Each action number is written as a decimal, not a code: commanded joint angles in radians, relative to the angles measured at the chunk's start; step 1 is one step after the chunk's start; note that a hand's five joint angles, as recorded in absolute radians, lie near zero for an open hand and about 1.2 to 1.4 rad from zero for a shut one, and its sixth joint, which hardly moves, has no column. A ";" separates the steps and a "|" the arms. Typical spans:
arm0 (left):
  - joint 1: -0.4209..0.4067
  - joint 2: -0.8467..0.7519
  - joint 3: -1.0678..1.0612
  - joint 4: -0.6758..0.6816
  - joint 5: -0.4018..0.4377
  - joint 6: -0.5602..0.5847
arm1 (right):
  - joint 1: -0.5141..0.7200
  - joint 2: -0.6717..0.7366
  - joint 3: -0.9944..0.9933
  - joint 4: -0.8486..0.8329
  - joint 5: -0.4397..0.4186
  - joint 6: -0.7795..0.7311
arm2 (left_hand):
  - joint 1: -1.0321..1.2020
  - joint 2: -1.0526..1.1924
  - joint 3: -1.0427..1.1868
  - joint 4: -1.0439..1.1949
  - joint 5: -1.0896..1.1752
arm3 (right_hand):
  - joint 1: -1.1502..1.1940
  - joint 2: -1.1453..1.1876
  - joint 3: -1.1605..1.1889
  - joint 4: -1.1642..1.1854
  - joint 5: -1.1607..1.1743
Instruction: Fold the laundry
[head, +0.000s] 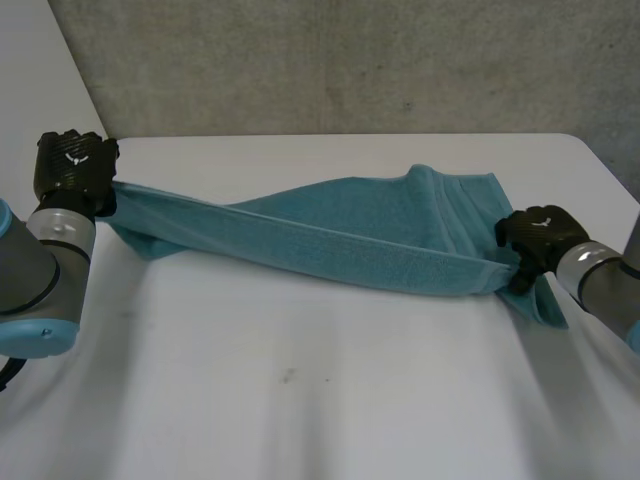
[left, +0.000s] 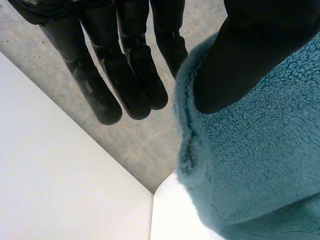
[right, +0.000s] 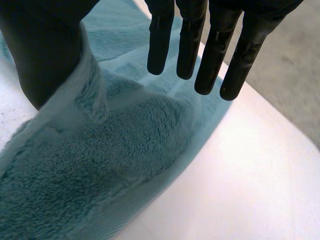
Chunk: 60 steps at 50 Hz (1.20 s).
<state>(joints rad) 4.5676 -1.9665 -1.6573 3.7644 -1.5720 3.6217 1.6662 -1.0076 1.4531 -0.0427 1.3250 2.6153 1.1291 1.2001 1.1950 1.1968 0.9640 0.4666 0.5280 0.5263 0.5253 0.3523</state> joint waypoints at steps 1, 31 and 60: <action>0.004 0.002 0.001 -0.002 -0.002 0.000 | -0.086 -0.017 0.053 -0.023 -0.004 0.175 | 0.267 0.196 0.201 0.199 0.258 | 0.088 0.027 0.028 0.029 0.028; 0.005 0.077 -0.088 -0.121 -0.005 0.012 | -0.186 -0.228 0.162 0.044 -0.128 0.151 | 0.267 0.196 0.201 0.199 0.258 | 0.930 0.868 0.870 0.871 0.869; 0.071 0.249 -0.236 -0.534 0.118 0.121 | -0.304 -0.272 0.168 0.391 -0.102 -0.440 | 0.267 0.196 0.201 0.199 0.258 | 0.930 0.868 0.870 0.871 0.869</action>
<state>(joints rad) 4.6551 -1.6014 -1.9665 3.1227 -1.4485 3.7394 1.3139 -1.4034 1.6535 0.4837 1.2119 2.0806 1.1291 1.2005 1.1950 1.1968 0.9640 0.9787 1.1785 1.1806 1.1914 0.9777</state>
